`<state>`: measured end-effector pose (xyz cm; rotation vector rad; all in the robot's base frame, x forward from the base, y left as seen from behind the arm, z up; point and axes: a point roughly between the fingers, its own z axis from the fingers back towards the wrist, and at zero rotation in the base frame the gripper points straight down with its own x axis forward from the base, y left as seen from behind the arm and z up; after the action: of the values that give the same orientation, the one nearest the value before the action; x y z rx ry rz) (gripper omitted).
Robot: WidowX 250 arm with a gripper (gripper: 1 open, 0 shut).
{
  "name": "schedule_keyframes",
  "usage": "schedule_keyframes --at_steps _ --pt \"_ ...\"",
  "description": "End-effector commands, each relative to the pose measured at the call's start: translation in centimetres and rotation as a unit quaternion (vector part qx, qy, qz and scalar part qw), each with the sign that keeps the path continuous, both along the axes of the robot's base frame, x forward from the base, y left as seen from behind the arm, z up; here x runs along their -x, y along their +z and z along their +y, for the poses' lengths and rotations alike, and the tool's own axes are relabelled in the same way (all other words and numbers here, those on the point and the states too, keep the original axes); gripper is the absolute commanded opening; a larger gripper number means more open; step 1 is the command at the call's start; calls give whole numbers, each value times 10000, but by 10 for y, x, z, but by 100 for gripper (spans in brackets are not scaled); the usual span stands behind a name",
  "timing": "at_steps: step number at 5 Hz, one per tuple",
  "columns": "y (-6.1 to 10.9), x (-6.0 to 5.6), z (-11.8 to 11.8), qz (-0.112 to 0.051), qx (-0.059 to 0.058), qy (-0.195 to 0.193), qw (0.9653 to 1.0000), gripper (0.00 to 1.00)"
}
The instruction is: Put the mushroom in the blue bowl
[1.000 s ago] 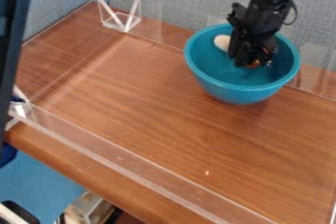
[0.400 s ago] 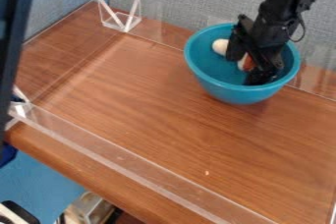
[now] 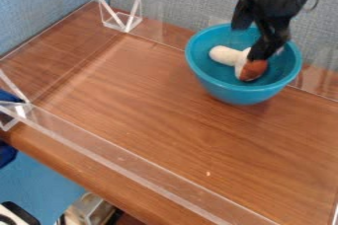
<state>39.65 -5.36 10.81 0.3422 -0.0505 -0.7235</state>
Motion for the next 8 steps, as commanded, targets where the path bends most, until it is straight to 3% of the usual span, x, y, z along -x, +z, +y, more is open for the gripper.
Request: schedule_keyframes --at_steps 1,2,5,6,8 --pt "54 -8 0 -451 -64 -79 9989 100" --pt "51 -14 6 -421 -51 -128 9990 100" --pt "22 0 2 -314 -23 148 9994 100" --pt "23 8 -5 -304 -34 298 9991 100" --pt "34 1 13 -360 -129 580 9976 100"
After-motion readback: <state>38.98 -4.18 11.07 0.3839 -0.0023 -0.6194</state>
